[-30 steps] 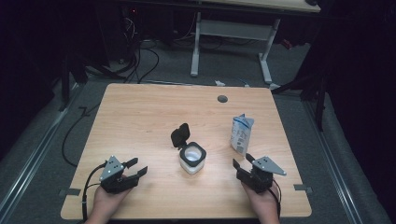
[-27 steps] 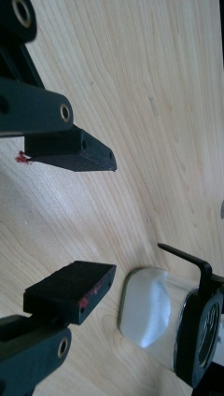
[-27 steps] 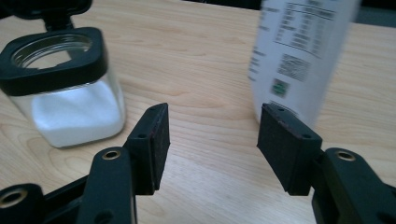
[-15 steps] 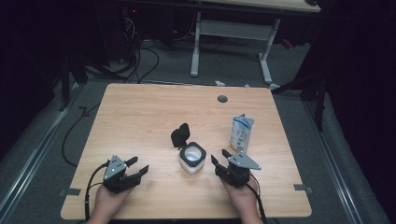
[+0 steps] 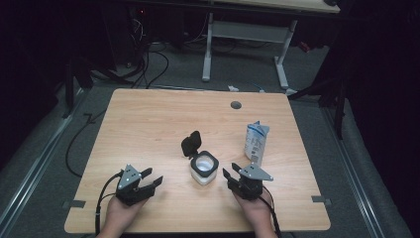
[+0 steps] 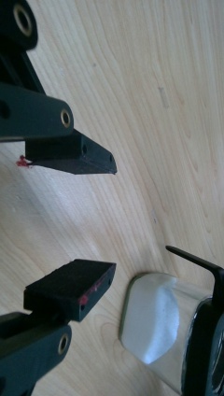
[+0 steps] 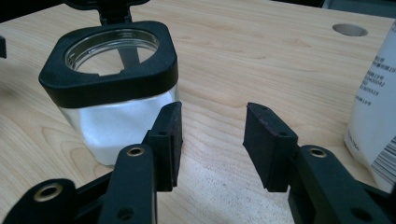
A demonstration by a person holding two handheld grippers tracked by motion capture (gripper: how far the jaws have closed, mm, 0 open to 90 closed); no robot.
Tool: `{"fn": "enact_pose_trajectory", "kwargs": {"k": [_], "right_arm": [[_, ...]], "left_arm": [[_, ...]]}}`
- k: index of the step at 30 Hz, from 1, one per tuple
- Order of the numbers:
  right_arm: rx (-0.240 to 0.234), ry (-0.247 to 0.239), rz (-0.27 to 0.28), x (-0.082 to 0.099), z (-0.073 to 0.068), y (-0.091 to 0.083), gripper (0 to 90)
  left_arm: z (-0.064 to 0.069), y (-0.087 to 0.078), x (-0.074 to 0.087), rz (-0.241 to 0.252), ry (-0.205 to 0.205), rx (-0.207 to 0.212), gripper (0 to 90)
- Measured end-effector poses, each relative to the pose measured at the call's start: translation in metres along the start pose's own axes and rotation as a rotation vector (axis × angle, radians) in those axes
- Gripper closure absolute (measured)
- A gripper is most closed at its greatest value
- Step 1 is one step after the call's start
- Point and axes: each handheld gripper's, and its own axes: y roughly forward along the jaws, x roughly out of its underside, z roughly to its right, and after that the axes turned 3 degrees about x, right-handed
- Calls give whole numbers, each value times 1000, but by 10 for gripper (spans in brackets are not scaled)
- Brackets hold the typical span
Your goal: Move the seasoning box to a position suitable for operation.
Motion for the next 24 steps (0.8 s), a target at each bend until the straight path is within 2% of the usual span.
{"fn": "enact_pose_trajectory", "kwargs": {"k": [3, 6, 8, 13, 19, 24], "right_arm": [[-25, 22, 6, 3, 4, -2, 616], [-31, 10, 6, 4, 5, -3, 636], [-30, 5, -1, 5, 5, -3, 648], [-51, -19, -4, 6, 0, -4, 660], [-51, -32, -5, 5, -4, -4, 668], [-53, -45, -3, 5, -6, -1, 668]], "left_arm": [[1, 7, -12, 2, -15, -4, 537], [3, 12, -21, 0, -24, 8, 573], [5, 18, -26, -16, -15, 5, 588], [6, 26, -34, -20, -16, 19, 625], [7, 31, -42, -11, -44, 41, 663], [10, 33, -50, 3, -43, 44, 688]]}}
